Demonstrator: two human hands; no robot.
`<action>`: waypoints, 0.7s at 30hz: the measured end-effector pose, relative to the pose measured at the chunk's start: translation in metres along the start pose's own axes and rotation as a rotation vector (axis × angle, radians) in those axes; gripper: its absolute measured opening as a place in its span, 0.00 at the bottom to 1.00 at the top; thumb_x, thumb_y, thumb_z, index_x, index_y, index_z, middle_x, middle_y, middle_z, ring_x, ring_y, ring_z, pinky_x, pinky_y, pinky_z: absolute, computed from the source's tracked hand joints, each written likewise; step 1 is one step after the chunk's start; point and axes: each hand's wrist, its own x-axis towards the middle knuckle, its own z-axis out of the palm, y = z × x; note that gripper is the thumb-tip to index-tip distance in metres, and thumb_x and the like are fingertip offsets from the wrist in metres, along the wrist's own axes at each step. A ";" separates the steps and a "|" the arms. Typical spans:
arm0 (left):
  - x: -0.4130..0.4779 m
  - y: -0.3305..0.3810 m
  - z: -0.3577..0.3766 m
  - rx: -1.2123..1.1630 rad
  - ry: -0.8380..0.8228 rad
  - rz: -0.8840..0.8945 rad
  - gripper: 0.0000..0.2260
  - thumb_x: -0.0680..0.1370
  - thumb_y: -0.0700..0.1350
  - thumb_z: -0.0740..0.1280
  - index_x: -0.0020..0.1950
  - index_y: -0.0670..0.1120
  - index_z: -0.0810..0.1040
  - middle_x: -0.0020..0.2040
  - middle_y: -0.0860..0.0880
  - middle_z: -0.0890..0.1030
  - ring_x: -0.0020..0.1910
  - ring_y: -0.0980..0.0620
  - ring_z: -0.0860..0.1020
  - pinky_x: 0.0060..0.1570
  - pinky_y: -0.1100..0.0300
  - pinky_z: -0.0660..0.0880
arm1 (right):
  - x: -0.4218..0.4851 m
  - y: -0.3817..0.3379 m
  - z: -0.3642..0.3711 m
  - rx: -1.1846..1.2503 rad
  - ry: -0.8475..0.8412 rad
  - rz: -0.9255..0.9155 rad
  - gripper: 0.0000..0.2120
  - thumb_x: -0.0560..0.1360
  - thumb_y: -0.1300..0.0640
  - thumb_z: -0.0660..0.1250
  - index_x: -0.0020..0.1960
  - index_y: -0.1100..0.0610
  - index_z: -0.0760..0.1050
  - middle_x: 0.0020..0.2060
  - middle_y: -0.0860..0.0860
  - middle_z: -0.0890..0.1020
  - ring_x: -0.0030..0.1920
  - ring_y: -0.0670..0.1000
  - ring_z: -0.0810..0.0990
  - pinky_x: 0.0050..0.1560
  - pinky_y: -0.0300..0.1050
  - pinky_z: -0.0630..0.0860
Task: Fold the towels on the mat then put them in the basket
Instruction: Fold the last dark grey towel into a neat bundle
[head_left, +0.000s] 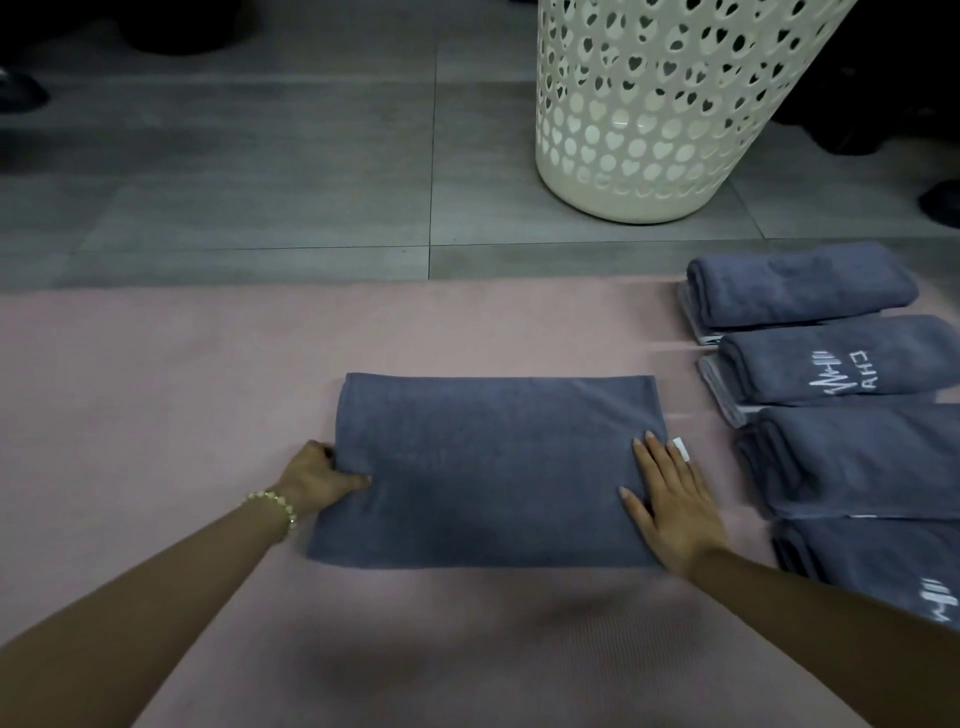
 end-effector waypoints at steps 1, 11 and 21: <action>-0.008 0.010 -0.001 -0.094 -0.057 0.003 0.15 0.72 0.40 0.73 0.53 0.42 0.71 0.46 0.48 0.76 0.44 0.51 0.76 0.46 0.59 0.72 | 0.001 -0.004 -0.004 0.026 0.007 -0.007 0.43 0.67 0.33 0.33 0.77 0.52 0.46 0.77 0.48 0.47 0.77 0.50 0.42 0.74 0.44 0.37; -0.074 0.130 0.040 -0.493 -0.588 0.390 0.21 0.79 0.43 0.64 0.68 0.57 0.63 0.48 0.45 0.79 0.37 0.52 0.80 0.36 0.64 0.79 | 0.043 -0.044 -0.046 1.238 -0.192 0.482 0.28 0.81 0.42 0.50 0.42 0.62 0.77 0.29 0.54 0.82 0.28 0.53 0.79 0.27 0.39 0.74; -0.022 0.089 0.093 0.643 0.001 0.824 0.40 0.71 0.69 0.33 0.78 0.49 0.47 0.78 0.50 0.49 0.77 0.50 0.49 0.72 0.61 0.40 | 0.043 -0.086 -0.020 0.877 0.078 0.436 0.17 0.77 0.47 0.64 0.47 0.62 0.74 0.41 0.56 0.80 0.46 0.57 0.79 0.47 0.46 0.72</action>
